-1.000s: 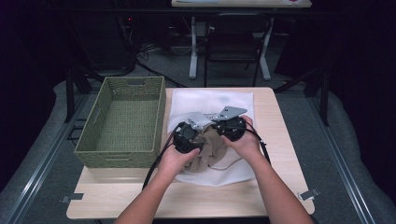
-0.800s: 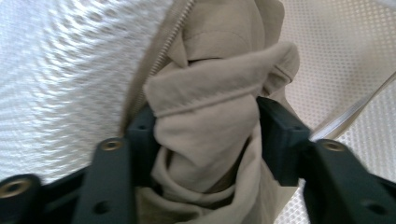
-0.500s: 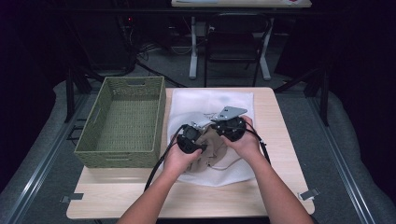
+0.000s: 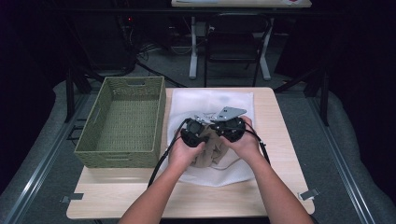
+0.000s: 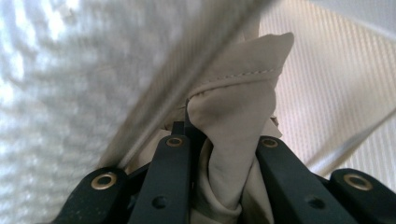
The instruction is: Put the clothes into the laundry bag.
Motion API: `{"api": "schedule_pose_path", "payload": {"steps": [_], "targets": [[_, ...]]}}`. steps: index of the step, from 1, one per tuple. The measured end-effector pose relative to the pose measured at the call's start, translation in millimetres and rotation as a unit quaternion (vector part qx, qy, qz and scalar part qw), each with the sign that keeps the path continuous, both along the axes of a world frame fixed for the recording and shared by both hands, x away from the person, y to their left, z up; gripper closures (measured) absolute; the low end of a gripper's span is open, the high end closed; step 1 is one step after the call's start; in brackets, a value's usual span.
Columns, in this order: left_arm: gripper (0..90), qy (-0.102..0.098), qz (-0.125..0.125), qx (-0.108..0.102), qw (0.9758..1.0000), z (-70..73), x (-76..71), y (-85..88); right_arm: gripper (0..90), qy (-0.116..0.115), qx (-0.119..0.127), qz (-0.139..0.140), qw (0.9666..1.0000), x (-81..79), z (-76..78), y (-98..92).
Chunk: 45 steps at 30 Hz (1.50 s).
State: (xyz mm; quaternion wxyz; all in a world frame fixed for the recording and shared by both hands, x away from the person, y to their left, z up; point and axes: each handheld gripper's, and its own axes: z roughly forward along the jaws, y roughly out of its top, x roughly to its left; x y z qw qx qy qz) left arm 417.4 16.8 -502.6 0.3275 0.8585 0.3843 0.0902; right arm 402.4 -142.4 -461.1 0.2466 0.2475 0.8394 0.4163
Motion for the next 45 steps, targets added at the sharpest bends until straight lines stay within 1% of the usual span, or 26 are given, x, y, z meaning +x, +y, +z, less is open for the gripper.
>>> {"api": "schedule_pose_path", "payload": {"steps": [2, 5, 6, 7, 8, 9, 11, 13, 15, 17, 18, 19, 22, 23, 25, 26, 29, 32, 36, 37, 41, 45], "targets": [[83.1, 0.0, 0.003, -0.004, 1.0, 0.7, 2.5, -1.0, 86.7, -0.001, 0.001, 0.0, 1.0, 0.0, 0.2, -0.2], [83.7, -0.001, 0.013, -0.017, 0.9998, 0.4, 6.6, -3.1, 86.7, -0.001, 0.003, 0.0, 1.0, 0.1, 0.5, -0.8], [83.6, 0.0, 0.015, -0.017, 0.9997, 0.1, 7.9, -3.0, 86.7, 0.001, 0.003, 0.0, 1.0, 0.0, 0.5, -1.0], [82.2, 0.001, 0.018, -0.022, 0.9996, -0.6, 8.1, -3.5, 86.7, 0.001, 0.003, 0.0, 1.0, 0.2, 0.4, -1.2], [78.6, 0.005, 0.02, -0.023, 0.9995, -1.2, 8.6, -3.7, 86.7, 0.001, 0.003, -0.001, 1.0, 0.4, 0.2, -1.4], [70.8, 0.01, 0.019, -0.024, 0.9995, -1.4, 8.4, -4.0, 86.7, 0.003, 0.004, -0.001, 1.0, 1.0, -0.4, -1.7], [60.1, 0.011, 0.024, -0.014, 0.9995, -1.2, 6.5, -4.7, 86.7, 0.005, 0.004, -0.002, 1.0, 1.8, -1.4, -2.0], [52.5, 0.011, 0.026, -0.007, 0.9996, 0.2, 3.0, -4.1, 86.7, 0.005, 0.005, -0.002, 1.0, 2.5, -1.8, -2.7], [47.9, 0.013, 0.024, -0.005, 0.9996, 2.4, -1.2, -2.4, 86.7, 0.004, 0.007, -0.003, 1.0, 2.7, -1.3, -3.3], [43.2, 0.007, 0.02, -0.004, 0.9998, 5.0, -5.1, -0.5, 86.7, 0.003, 0.009, -0.003, 1.0, 2.9, -0.7, -4.0], [39.4, 0.003, 0.019, -0.004, 0.9998, 6.2, -6.7, 0.6, 86.7, 0.003, 0.009, -0.004, 0.9999, 2.9, -0.4, -4.3], [37.3, 0.001, 0.015, -0.005, 0.9999, 8.1, -9.8, 2.3, 86.7, 0.003, 0.008, -0.005, 0.9999, 2.8, -0.3, -4.6], [33.1, 0.002, 0.004, -0.002, 1.0, 12.2, -16.2, 7.2, 86.7, 0.003, 0.01, -0.006, 0.9999, 2.9, 0.1, -5.2], [32.8, 0.0, 0.002, -0.003, 1.0, 13.7, -19.4, 8.4, 86.7, 0.004, 0.01, -0.006, 0.9999, 2.9, 0.1, -5.1], [32.1, -0.008, -0.002, 0.004, 1.0, 16.7, -25.2, 10.6, 86.7, 0.004, 0.01, -0.006, 0.9999, 3.0, -0.1, -4.8], [32.2, -0.012, -0.003, 0.004, 0.9999, 17.8, -28.1, 12.0, 86.7, 0.004, 0.01, -0.006, 0.9999, 2.9, -0.1, -4.6], [33.4, -0.016, -0.001, 0.008, 0.9998, 21.7, -37.0, 18.8, 86.7, 0.004, 0.011, -0.006, 0.9999, 2.4, 0.5, -4.7], [34.6, -0.022, 0.003, 0.002, 0.9998, 25.4, -44.3, 27.7, 86.6, 0.004, 0.012, -0.006, 0.9999, 2.5, 0.8, -5.2], [34.8, -0.025, 0.009, -0.004, 0.9996, 28.5, -50.0, 38.6, 86.6, 0.003, 0.012, -0.007, 0.9999, 2.3, 1.0, -5.1], [34.9, -0.025, 0.012, -0.009, 0.9996, 28.4, -52.1, 42.0, 86.6, 0.003, 0.012, -0.007, 0.9999, 2.3, 1.0, -5.1], [36.9, -0.024, 0.012, -0.007, 0.9996, 25.4, -56.9, 51.2, 86.6, 0.004, 0.012, -0.007, 0.9999, 2.6, 0.8, -5.1], [37.4, -0.016, 0.016, -0.01, 0.9997, 18.8, -58.5, 56.5, 86.6, 0.002, 0.011, -0.007, 0.9999, 2.3, 0.8, -4.6]]}}
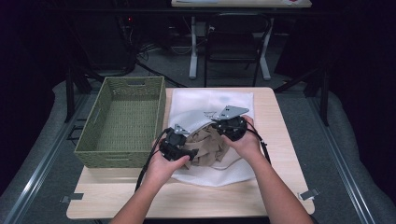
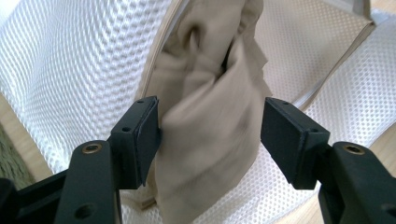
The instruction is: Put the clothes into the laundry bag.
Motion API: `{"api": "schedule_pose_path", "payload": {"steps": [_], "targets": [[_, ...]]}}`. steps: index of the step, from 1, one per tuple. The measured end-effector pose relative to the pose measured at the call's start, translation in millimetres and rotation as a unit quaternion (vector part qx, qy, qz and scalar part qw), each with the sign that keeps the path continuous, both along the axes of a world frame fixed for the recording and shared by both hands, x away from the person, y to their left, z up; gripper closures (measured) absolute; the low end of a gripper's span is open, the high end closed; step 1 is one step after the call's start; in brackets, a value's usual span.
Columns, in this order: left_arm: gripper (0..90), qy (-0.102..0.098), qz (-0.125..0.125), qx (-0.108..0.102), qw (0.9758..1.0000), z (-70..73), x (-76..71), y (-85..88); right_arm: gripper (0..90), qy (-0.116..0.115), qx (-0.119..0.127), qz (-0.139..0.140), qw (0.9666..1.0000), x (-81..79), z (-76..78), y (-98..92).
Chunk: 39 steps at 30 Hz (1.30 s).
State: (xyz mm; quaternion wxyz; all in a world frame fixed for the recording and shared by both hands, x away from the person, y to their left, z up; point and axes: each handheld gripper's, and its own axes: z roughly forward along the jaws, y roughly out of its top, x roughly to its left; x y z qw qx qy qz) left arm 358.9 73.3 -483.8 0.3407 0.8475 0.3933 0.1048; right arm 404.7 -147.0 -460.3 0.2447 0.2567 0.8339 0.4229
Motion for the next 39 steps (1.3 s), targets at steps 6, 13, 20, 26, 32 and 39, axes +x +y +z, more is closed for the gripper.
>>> {"api": "schedule_pose_path", "payload": {"steps": [6, 13, 20, 26, 32, 39], "targets": [[37.4, 0.005, 0.009, -0.001, 0.9999, -12.0, 3.7, 4.9, 86.6, 0.0, -0.001, 0.001, 1.0, -0.5, 0.0, 0.7], [44.3, 0.018, -0.002, 0.009, 0.9998, -28.4, 9.0, 2.4, 86.6, -0.002, -0.002, 0.002, 1.0, -1.2, 0.5, 1.3], [58.8, 0.017, -0.004, 0.034, 0.9993, -43.1, 12.8, -2.3, 86.4, -0.001, -0.002, 0.002, 1.0, -1.6, 0.2, 1.9], [72.4, 0.017, -0.005, 0.025, 0.9995, -48.0, 13.6, -4.7, 86.4, -0.001, -0.002, 0.003, 1.0, -1.6, 0.2, 1.9], [78.3, 0.027, -0.003, 0.019, 0.9995, -56.1, 15.2, -4.1, 86.5, -0.001, -0.002, 0.003, 1.0, -1.7, 0.1, 2.1], [81.7, 0.037, -0.004, 0.013, 0.9992, -59.5, 16.0, -4.1, 86.4, 0.0, -0.002, 0.004, 1.0, -1.8, -0.4, 2.6]]}}
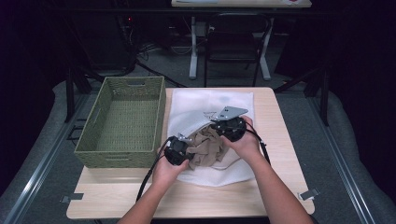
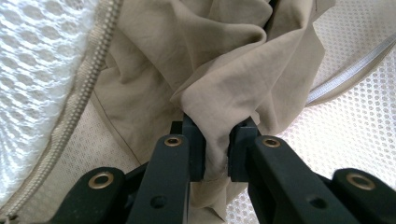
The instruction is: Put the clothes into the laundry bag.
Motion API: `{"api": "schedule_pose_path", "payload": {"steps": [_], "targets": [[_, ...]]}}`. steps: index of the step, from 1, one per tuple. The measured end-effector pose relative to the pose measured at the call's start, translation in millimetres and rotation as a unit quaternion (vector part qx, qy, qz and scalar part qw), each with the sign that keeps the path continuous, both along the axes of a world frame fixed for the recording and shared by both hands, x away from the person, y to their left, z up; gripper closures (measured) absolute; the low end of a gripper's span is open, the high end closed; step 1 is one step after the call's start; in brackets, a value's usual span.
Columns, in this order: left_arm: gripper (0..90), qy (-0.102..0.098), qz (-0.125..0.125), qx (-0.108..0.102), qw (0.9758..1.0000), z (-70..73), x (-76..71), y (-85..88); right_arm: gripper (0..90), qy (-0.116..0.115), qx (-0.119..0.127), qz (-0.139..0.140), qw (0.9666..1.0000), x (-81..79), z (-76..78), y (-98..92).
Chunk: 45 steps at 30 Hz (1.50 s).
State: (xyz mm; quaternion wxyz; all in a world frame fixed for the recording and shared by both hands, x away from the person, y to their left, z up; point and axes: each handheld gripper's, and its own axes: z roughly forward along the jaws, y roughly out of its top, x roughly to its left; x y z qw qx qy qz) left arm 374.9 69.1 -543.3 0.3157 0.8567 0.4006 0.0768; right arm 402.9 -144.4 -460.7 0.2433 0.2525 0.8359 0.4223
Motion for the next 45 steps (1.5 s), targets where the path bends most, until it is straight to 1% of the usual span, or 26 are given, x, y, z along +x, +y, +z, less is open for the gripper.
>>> {"api": "schedule_pose_path", "payload": {"steps": [4, 7, 8, 10, 11, 14, 17, 18, 19, 20, 22, 23, 26, 29, 32, 35, 37, 38, 42, 43, 45], "targets": [[82.4, -0.002, -0.002, -0.001, 1.0, -0.8, -0.4, 0.4, 86.4, 0.0, -0.001, 0.0, 1.0, -0.2, 0.0, 0.0], [82.8, -0.001, -0.002, -0.005, 1.0, -0.7, -0.1, 0.4, 86.5, 0.0, -0.001, 0.0, 1.0, -0.2, -0.1, 0.0], [82.9, 0.0, 0.0, -0.01, 1.0, -0.7, -0.2, 0.0, 86.5, 0.0, -0.001, 0.0, 1.0, -0.3, -0.1, 0.1], [83.2, -0.003, -0.004, -0.009, 0.9999, 0.2, 0.6, 0.3, 86.5, 0.0, -0.001, 0.001, 1.0, -0.3, -0.2, 0.2], [83.4, -0.004, -0.001, -0.014, 0.9999, 0.4, 0.8, -0.5, 86.5, 0.0, -0.001, 0.001, 1.0, -0.3, -0.2, 0.3], [83.6, -0.005, -0.001, -0.02, 0.9998, 2.7, 2.2, -2.2, 86.5, 0.0, -0.001, 0.001, 1.0, -0.8, -0.1, 0.8], [83.6, -0.006, -0.002, -0.018, 0.9998, 4.5, 4.7, -6.4, 86.5, 0.001, 0.0, 0.002, 1.0, -1.0, -0.3, 1.6], [83.6, -0.005, -0.006, -0.017, 0.9998, 5.2, 5.7, -7.6, 86.5, 0.001, -0.001, 0.002, 1.0, -1.1, -0.3, 1.7], [83.6, -0.008, -0.007, -0.011, 0.9999, 5.5, 6.8, -9.2, 86.5, 0.0, -0.002, 0.003, 1.0, -1.0, -0.3, 1.7], [83.6, -0.008, -0.006, -0.013, 0.9999, 5.4, 7.8, -11.2, 86.5, 0.0, -0.002, 0.003, 1.0, -1.1, -0.3, 1.7], [83.6, -0.004, -0.01, -0.013, 0.9999, 6.1, 10.3, -14.3, 86.5, 0.0, -0.002, 0.003, 1.0, -1.1, -0.3, 1.6], [83.6, -0.007, -0.009, -0.017, 0.9998, 5.9, 11.4, -16.1, 86.5, 0.0, -0.001, 0.003, 1.0, -1.1, -0.3, 1.6], [83.7, -0.004, -0.007, -0.024, 0.9997, 5.7, 15.0, -22.0, 86.5, 0.0, -0.001, 0.003, 1.0, -1.0, -0.3, 1.5], [83.7, -0.008, -0.011, -0.02, 0.9997, 7.3, 19.3, -29.4, 86.5, 0.001, -0.001, 0.003, 1.0, -1.0, -0.4, 1.6], [83.7, -0.011, -0.012, -0.022, 0.9996, 10.4, 24.5, -35.5, 86.5, 0.0, 0.0, 0.003, 1.0, -1.2, -0.1, 1.5], [83.8, -0.019, -0.002, -0.029, 0.9994, 15.7, 30.2, -39.9, 86.5, -0.001, -0.001, 0.003, 1.0, -1.3, 0.5, 1.0], [83.8, -0.016, -0.002, -0.033, 0.9993, 20.2, 34.7, -40.5, 86.5, -0.002, 0.0, 0.002, 1.0, -1.6, 1.1, 0.8], [83.9, -0.015, 0.003, -0.036, 0.9992, 21.3, 36.8, -41.9, 86.5, -0.002, 0.001, 0.004, 1.0, -1.6, 1.4, 0.6], [83.7, -0.013, 0.011, -0.043, 0.9989, 21.6, 45.9, -44.7, 86.6, -0.003, 0.001, 0.003, 1.0, -1.7, 1.6, 0.6], [83.7, -0.008, 0.013, -0.046, 0.9988, 21.4, 48.0, -45.4, 86.5, -0.003, 0.002, 0.003, 1.0, -1.9, 1.8, 0.6], [83.5, -0.008, 0.019, -0.047, 0.9987, 20.4, 51.9, -46.2, 86.6, -0.002, 0.002, 0.002, 1.0, -2.0, 1.9, 0.7]]}}
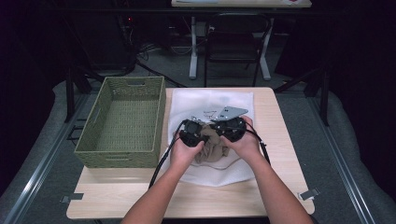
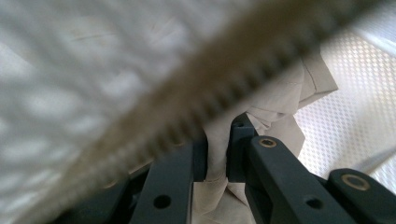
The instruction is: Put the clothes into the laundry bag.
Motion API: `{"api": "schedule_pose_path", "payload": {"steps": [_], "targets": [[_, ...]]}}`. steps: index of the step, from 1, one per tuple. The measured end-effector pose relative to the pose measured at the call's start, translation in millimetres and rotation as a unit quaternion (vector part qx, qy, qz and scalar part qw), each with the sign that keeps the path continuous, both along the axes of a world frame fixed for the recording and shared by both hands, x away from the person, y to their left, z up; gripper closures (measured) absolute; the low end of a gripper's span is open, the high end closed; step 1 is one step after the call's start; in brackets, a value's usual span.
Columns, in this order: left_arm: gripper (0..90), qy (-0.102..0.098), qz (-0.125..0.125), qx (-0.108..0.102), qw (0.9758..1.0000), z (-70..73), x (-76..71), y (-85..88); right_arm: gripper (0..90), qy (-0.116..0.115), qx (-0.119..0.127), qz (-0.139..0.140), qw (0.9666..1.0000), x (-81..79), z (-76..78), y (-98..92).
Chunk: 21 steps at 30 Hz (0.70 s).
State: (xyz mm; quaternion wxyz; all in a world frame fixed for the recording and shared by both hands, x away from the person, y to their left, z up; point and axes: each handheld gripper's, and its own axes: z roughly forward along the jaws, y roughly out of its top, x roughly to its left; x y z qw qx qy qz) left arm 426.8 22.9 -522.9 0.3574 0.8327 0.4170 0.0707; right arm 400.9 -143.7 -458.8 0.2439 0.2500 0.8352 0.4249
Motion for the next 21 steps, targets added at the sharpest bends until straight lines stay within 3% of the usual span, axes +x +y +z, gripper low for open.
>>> {"api": "schedule_pose_path", "payload": {"steps": [9, 21], "targets": [[82.4, -0.006, 0.023, -0.008, 0.9997, -2.1, 12.5, -2.7, 86.5, 0.002, -0.005, -0.002, 1.0, 1.3, -2.0, 0.3], [81.6, -0.018, 0.046, -0.023, 0.9985, 4.5, 14.8, -0.1, 86.7, 0.002, -0.004, 0.001, 1.0, 0.9, -2.0, 1.1]]}}
